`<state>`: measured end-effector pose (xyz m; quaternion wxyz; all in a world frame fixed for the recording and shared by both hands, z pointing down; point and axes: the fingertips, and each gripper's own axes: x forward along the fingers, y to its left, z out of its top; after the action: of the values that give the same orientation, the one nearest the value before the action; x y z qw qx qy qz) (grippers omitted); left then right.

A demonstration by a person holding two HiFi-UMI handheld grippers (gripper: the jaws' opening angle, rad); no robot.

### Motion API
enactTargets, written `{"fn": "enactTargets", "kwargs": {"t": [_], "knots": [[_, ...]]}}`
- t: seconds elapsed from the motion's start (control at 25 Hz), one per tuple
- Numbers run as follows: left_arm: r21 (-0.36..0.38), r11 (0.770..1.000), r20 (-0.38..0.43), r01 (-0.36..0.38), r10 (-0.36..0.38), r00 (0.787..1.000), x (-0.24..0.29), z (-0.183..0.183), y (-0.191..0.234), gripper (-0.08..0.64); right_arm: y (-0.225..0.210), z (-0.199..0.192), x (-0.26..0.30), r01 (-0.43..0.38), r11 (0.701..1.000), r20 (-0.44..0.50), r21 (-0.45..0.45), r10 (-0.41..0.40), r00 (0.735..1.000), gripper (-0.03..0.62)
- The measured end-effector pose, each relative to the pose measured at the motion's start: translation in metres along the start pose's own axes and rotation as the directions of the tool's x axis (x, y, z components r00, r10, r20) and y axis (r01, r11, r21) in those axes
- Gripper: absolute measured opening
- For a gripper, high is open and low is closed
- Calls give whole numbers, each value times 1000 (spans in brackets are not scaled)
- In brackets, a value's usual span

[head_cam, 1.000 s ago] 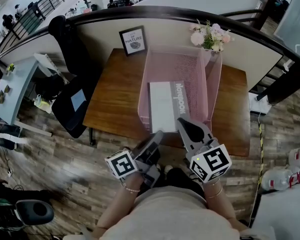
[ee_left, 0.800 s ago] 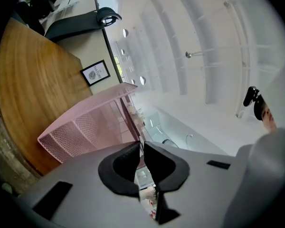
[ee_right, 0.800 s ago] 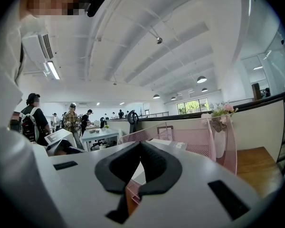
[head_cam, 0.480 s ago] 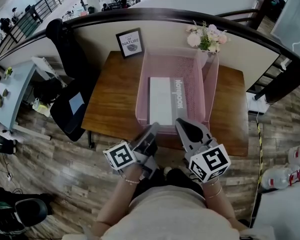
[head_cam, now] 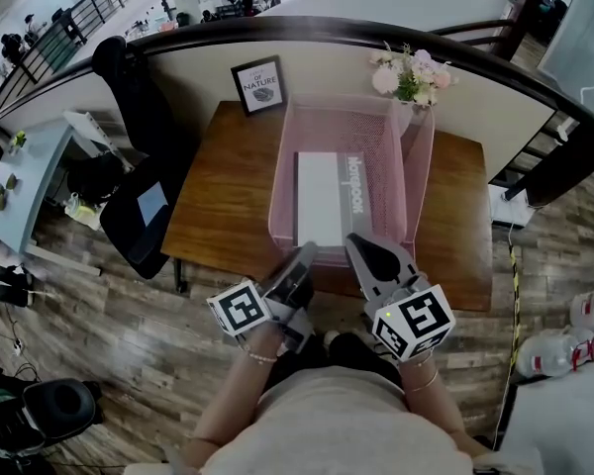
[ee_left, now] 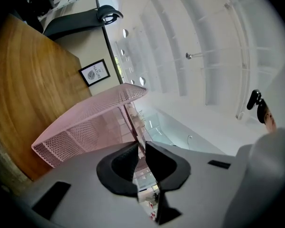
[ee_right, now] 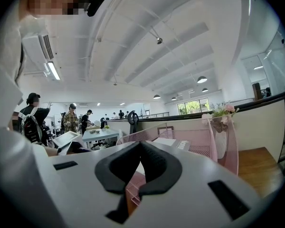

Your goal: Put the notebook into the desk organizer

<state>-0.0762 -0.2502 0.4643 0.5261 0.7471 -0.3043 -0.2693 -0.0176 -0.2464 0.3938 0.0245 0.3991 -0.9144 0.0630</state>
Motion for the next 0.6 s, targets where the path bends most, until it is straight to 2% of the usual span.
{"fn": "enactTargets", "kwargs": {"t": [0.12, 0.2, 0.28, 0.4, 0.6], "knots": [[-12, 1000, 5, 3, -2, 1000, -2, -4, 0, 57, 2, -1, -1, -4, 1000, -10, 1, 4, 1000, 12], [6, 1000, -7, -28, 28, 1000, -7, -6, 4, 86, 2, -3, -1, -5, 1000, -17, 2, 5, 1000, 12], [64, 997, -19, -47, 48, 999, -11, -5, 4, 106, 4, -3, -1, -8, 1000, -17, 3, 8, 1000, 12], [198, 980, -35, -3, 10, 999, -12, -1, -15, 97, 6, 0, -1, -14, 1000, -14, 3, 14, 1000, 12], [320, 947, -36, 12, 0, 999, -18, 1, -34, 81, 10, 1, -2, -30, 1000, -12, 2, 30, 999, 12]]}}
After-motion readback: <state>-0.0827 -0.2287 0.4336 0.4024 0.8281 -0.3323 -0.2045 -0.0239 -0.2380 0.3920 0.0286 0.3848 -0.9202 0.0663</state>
